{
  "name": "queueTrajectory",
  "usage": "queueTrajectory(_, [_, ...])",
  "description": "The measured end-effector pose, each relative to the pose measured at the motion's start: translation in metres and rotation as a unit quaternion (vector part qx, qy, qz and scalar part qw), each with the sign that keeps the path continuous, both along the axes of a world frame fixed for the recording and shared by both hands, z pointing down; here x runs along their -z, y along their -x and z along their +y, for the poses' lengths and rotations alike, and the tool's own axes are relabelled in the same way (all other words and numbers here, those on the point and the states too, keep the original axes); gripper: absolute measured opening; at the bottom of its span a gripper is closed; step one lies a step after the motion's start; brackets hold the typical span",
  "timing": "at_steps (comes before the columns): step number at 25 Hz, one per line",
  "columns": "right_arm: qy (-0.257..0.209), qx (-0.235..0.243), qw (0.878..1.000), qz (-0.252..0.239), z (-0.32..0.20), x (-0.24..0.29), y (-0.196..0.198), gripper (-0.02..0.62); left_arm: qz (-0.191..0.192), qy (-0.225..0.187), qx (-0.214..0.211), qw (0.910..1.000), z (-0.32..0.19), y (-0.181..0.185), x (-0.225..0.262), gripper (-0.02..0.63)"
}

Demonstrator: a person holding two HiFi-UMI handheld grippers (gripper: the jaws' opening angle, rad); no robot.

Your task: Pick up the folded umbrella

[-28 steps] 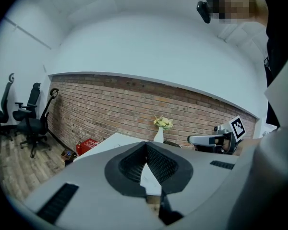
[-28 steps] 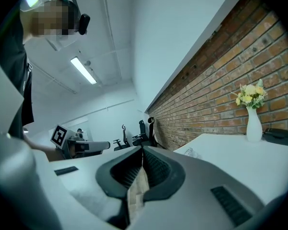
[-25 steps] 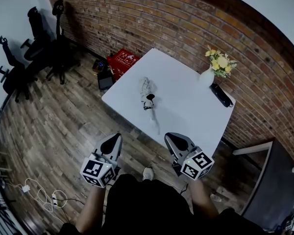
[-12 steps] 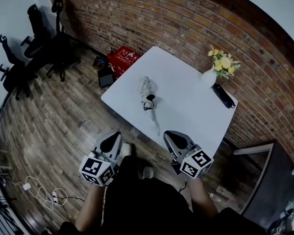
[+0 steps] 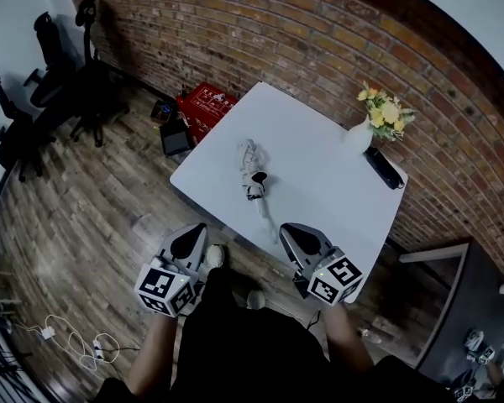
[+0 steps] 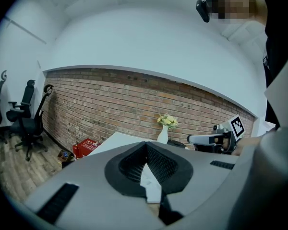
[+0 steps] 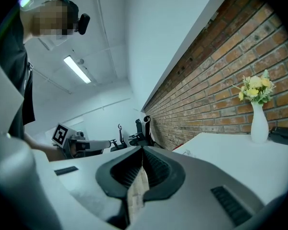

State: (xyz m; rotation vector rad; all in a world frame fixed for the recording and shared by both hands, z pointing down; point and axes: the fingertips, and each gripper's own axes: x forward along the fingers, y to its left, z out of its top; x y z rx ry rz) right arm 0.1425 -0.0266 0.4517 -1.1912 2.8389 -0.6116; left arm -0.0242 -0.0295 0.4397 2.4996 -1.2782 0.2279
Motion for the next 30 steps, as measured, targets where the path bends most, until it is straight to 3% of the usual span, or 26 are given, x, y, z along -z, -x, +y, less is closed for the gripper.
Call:
queueTrajectory(13, [0.018, -0.036, 0.999, 0.034, -0.087, -0.019, 0.029, 0.023, 0.0, 0.004, -0.057, 0.9984, -0.101, 0.018, -0.006, 0.014])
queueTrajectory(23, [0.066, -0.106, 0.989, 0.073, -0.14, -0.064, 0.039, 0.023, -0.007, 0.02, -0.106, 0.9942, -0.173, 0.038, -0.026, 0.014])
queueTrajectory(30, [0.071, -0.14, 0.985, 0.077, -0.166, -0.066, 0.056, 0.023, -0.004, 0.015, -0.154, 0.9879, -0.212, 0.055, -0.031, 0.014])
